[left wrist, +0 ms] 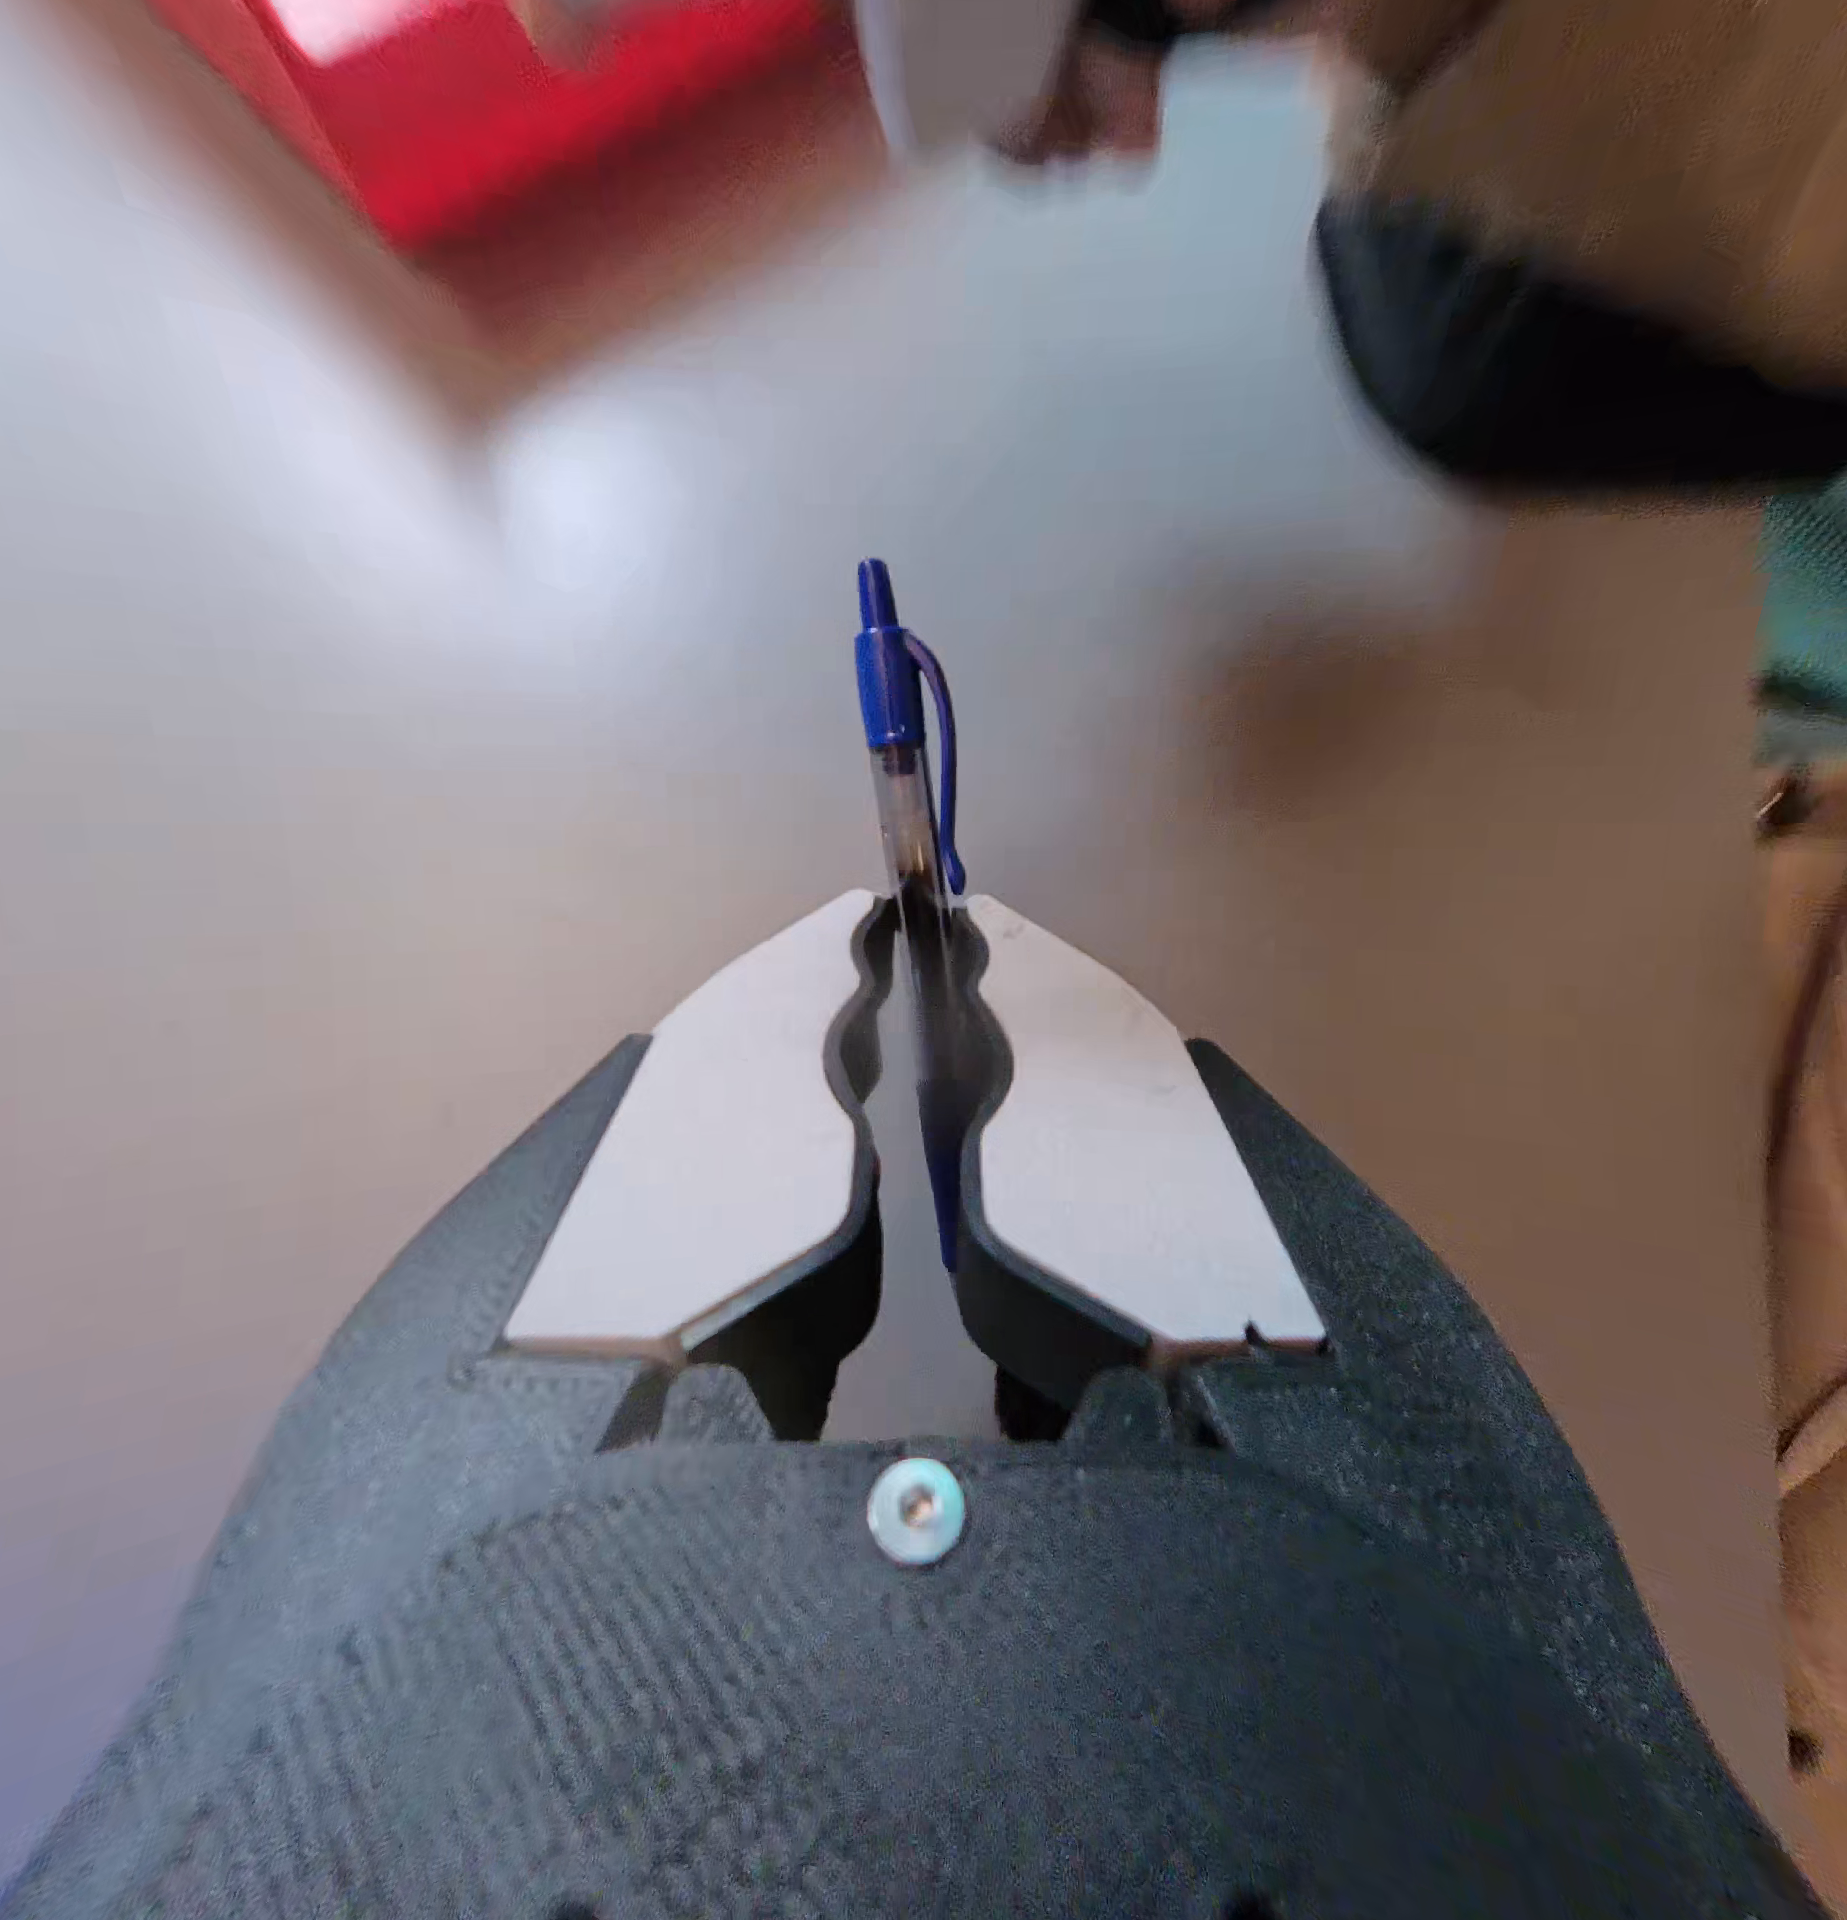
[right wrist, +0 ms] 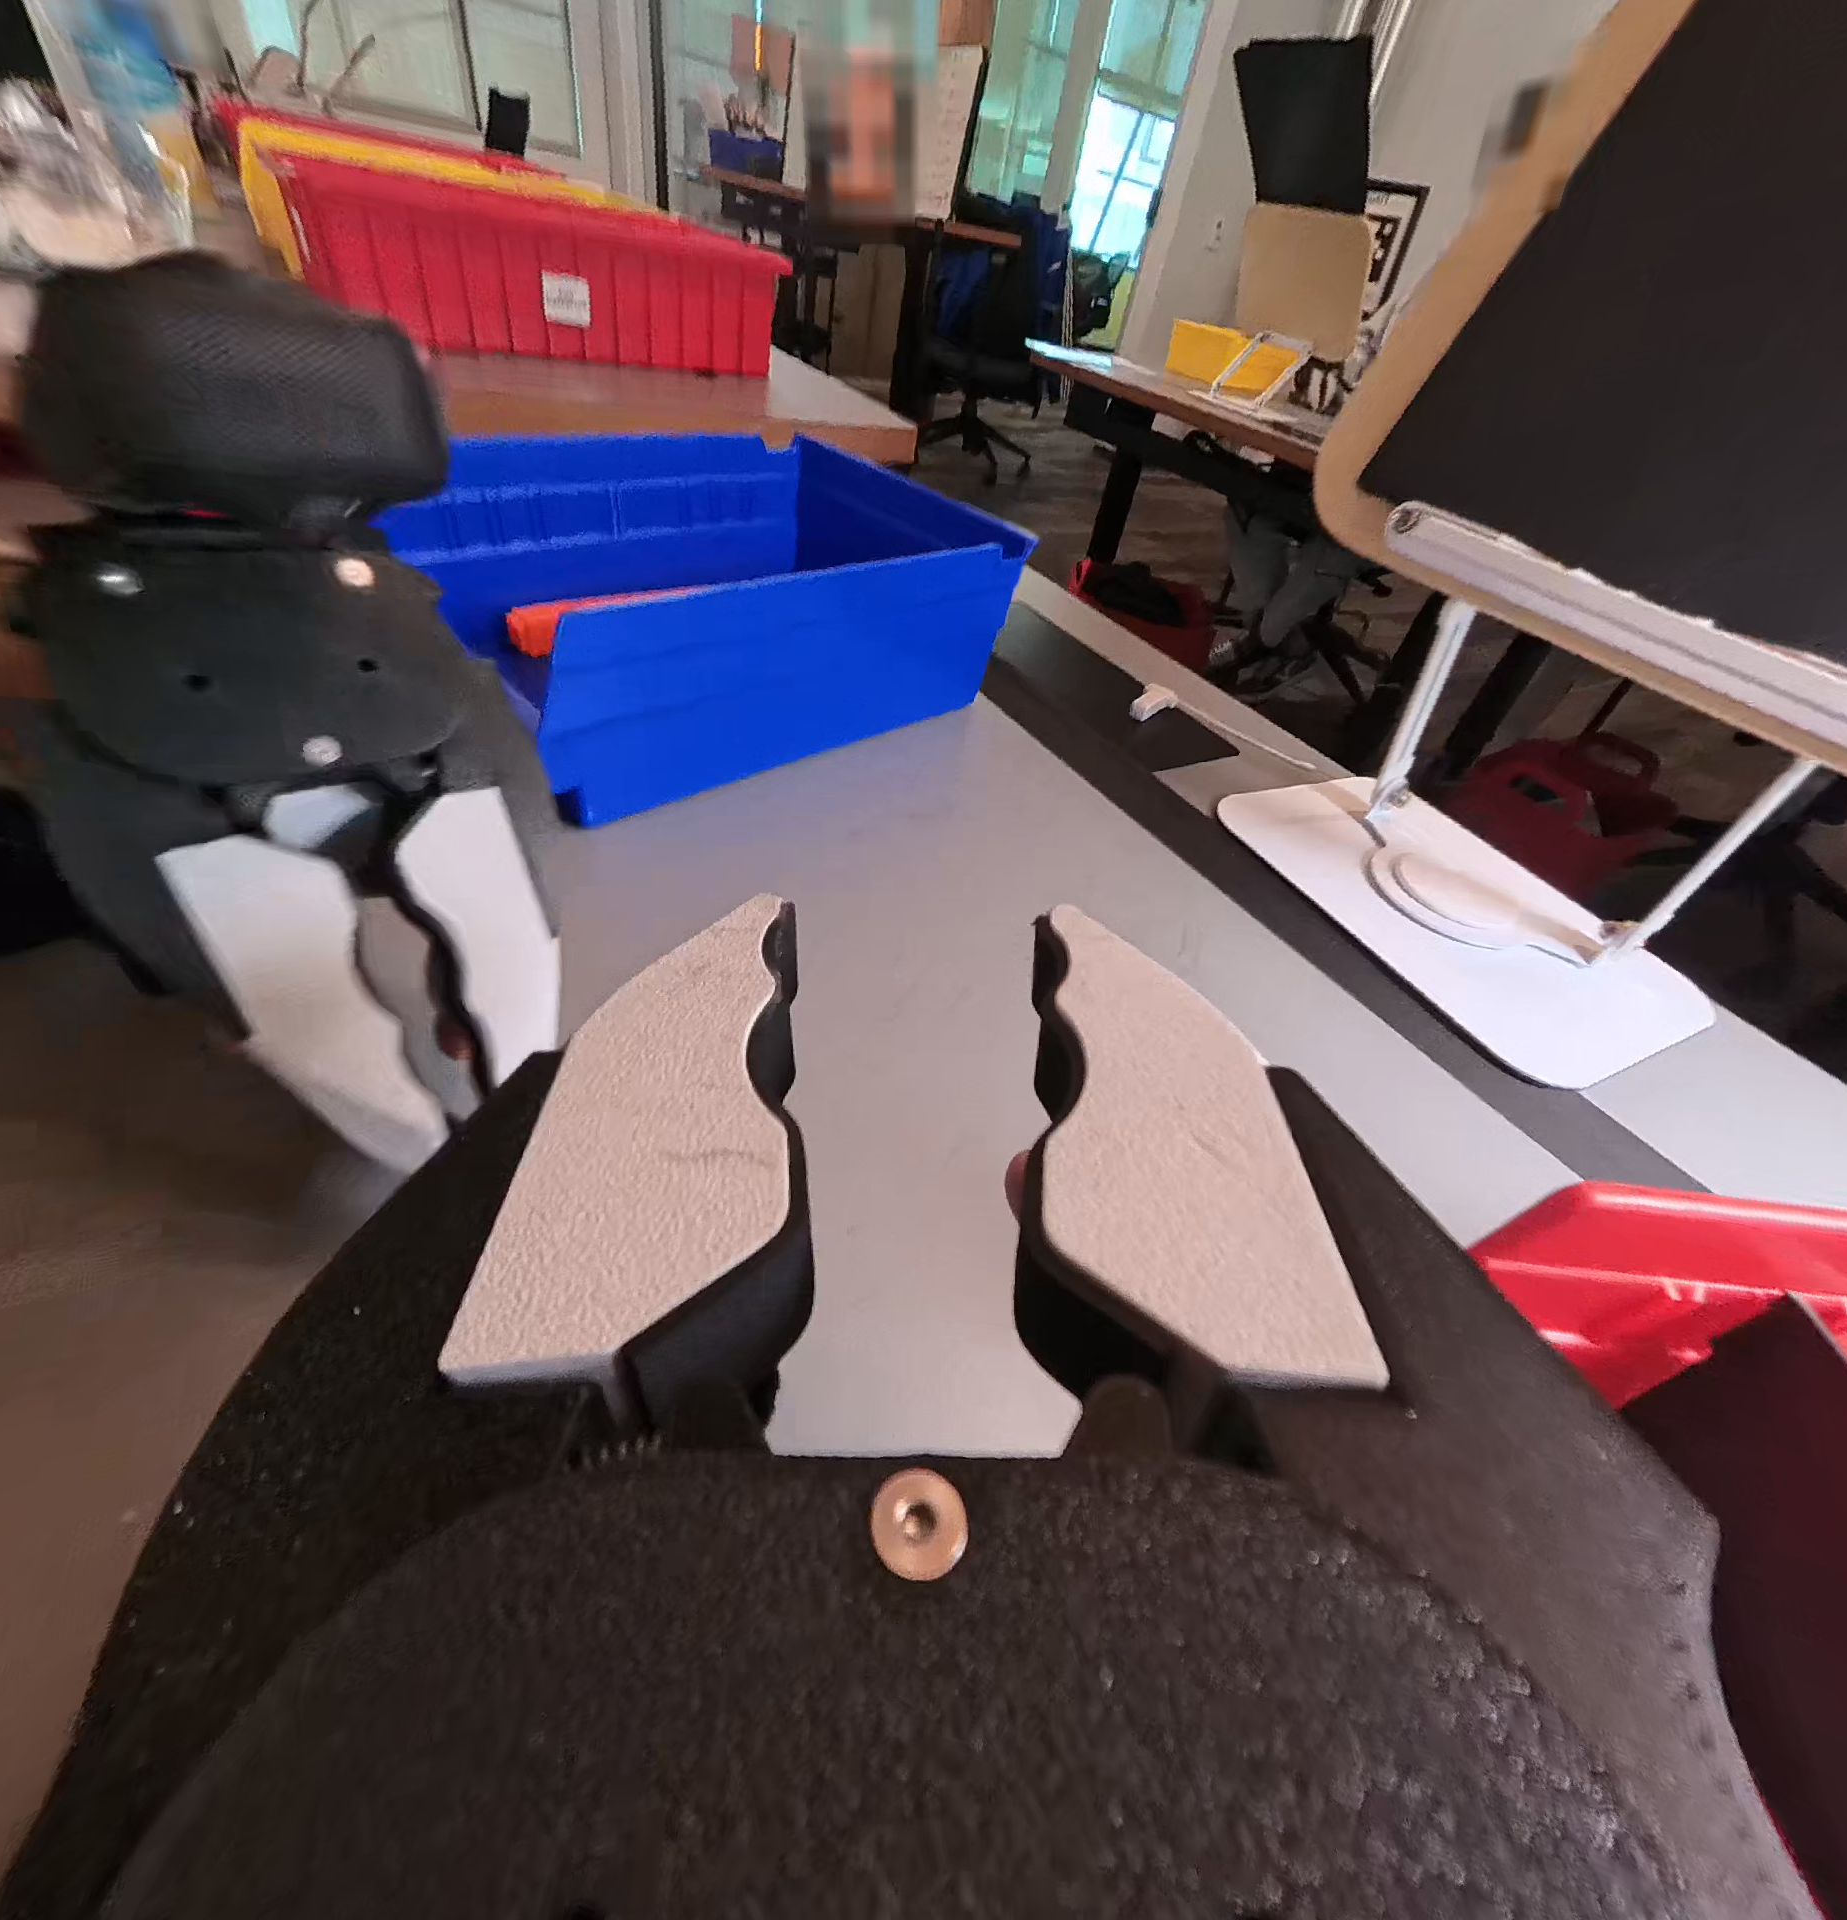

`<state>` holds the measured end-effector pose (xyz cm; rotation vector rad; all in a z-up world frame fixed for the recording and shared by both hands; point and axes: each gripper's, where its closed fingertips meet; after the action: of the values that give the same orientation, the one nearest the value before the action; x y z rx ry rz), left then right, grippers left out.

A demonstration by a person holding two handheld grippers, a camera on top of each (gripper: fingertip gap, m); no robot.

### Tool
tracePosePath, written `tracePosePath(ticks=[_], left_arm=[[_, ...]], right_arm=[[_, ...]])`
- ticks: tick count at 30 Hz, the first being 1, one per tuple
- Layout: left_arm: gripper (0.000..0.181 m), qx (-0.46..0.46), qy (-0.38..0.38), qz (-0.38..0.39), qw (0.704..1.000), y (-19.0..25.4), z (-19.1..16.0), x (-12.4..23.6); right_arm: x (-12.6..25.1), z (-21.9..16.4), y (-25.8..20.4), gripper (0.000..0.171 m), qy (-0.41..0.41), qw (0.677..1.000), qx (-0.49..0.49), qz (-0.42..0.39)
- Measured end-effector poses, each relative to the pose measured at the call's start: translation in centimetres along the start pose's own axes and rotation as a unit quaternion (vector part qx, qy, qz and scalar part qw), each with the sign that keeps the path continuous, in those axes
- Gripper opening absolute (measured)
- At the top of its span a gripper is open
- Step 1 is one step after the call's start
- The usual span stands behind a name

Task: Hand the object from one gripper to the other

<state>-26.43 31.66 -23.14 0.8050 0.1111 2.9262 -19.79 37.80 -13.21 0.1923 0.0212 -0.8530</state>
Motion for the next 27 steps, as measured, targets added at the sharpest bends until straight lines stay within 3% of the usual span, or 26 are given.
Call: tracePosePath(ticks=[1, 5, 8, 12, 15, 18, 23, 25, 27], left_arm=[[0.010, 0.007, 0.054, -0.008, 0.998, -0.3, 1.9, 0.4], [0.010, -0.017, 0.271, -0.046, 0.961, 0.2, 9.3, 2.9], [0.010, -0.011, 0.350, -0.066, 0.935, 1.2, 11.2, 3.3], [0.010, 0.031, 0.349, -0.098, 0.932, 2.0, 9.8, 2.4], [0.010, 0.026, 0.334, -0.103, 0.937, 2.3, 9.0, 2.1], [0.010, 0.033, 0.327, -0.108, 0.938, 2.4, 8.7, 2.0], [0.042, 0.051, 0.320, -0.114, 0.939, 2.3, 9.1, 2.4], [0.041, 0.045, 0.317, -0.120, 0.940, 2.9, 9.3, 2.2], [0.019, 0.039, 0.309, -0.127, 0.942, 3.5, 9.4, 2.0]], right_arm=[[0.4, 0.6, 0.4, 0.043, 0.011, 1.000, -0.017, -0.002], [1.9, 3.2, 0.9, 0.043, 0.088, 0.986, -0.141, 0.029], [2.3, 5.3, -1.1, 0.043, 0.161, 0.950, -0.243, 0.108], [2.1, 5.8, -4.9, 0.042, 0.168, 0.920, -0.290, 0.203], [1.9, 6.0, -5.7, 0.008, 0.177, 0.910, -0.303, 0.221], [1.9, 5.7, -5.9, 0.005, 0.160, 0.908, -0.310, 0.230], [1.9, 6.0, -5.5, 0.005, 0.146, 0.920, -0.291, 0.218], [1.5, 4.9, -6.7, 0.004, 0.112, 0.932, -0.260, 0.225], [1.0, 4.2, -8.2, 0.004, 0.088, 0.933, -0.252, 0.243]])
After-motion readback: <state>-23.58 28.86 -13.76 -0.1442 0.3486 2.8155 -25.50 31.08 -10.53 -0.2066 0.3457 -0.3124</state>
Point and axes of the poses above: each gripper's, where its closed fingertips meet, x back along the fingers, z out of its top, y = z × x across the jaws, and after that the axes turned 15 degrees about y, right-handed
